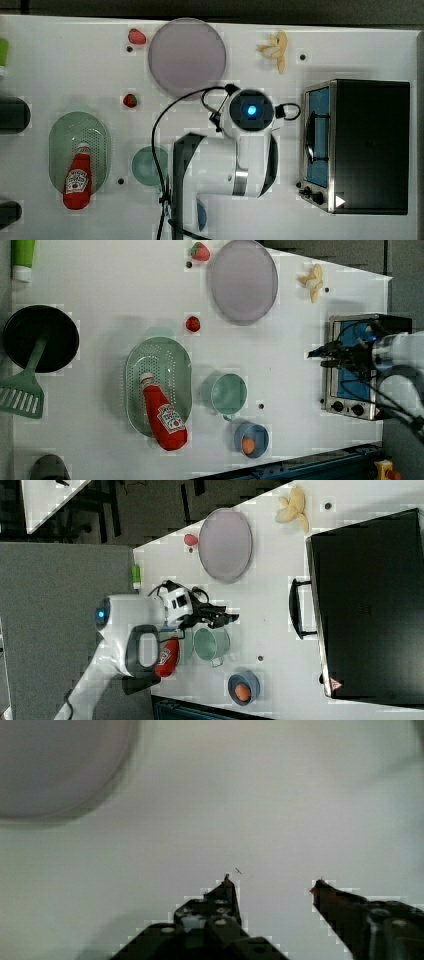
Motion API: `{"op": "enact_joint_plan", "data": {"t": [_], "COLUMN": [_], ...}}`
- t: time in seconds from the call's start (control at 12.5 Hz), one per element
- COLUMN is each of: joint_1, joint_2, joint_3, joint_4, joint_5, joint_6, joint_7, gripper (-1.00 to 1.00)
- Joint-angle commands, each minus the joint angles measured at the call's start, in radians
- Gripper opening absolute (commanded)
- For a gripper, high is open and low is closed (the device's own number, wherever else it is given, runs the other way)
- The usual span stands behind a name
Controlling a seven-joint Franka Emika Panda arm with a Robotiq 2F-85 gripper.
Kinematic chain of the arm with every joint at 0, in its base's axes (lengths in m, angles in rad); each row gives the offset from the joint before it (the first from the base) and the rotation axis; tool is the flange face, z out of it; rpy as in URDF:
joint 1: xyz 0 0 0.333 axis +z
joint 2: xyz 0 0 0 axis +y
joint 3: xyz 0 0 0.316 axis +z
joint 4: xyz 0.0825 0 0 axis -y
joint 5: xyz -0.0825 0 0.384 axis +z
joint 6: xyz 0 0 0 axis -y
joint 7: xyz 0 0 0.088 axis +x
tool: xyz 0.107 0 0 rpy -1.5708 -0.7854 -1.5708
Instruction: Pick ketchup from strainer and place it on the table
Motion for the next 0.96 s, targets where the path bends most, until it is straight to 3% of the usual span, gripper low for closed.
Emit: {"op": "enact_joint_plan", "data": {"t": [0.08, 0.32, 0.64, 0.96], "joint_1": [0.039, 0.039, 0.040, 0.042], "joint_2": [0.028, 0.117, 0.154, 0.019], "joint_3": [0.014, 0.011, 0.011, 0.017], "joint_4": [-0.072, -0.096, -0.089, 0.005], "joint_5": [-0.003, -0.003, -0.002, 0.009], "joint_6": [0.125, 0.214, 0.271, 0.170], "joint_7": [-0.060, -0.060, -0.059, -0.016], "gripper": [0.18, 0.24, 1.00, 1.00]}}
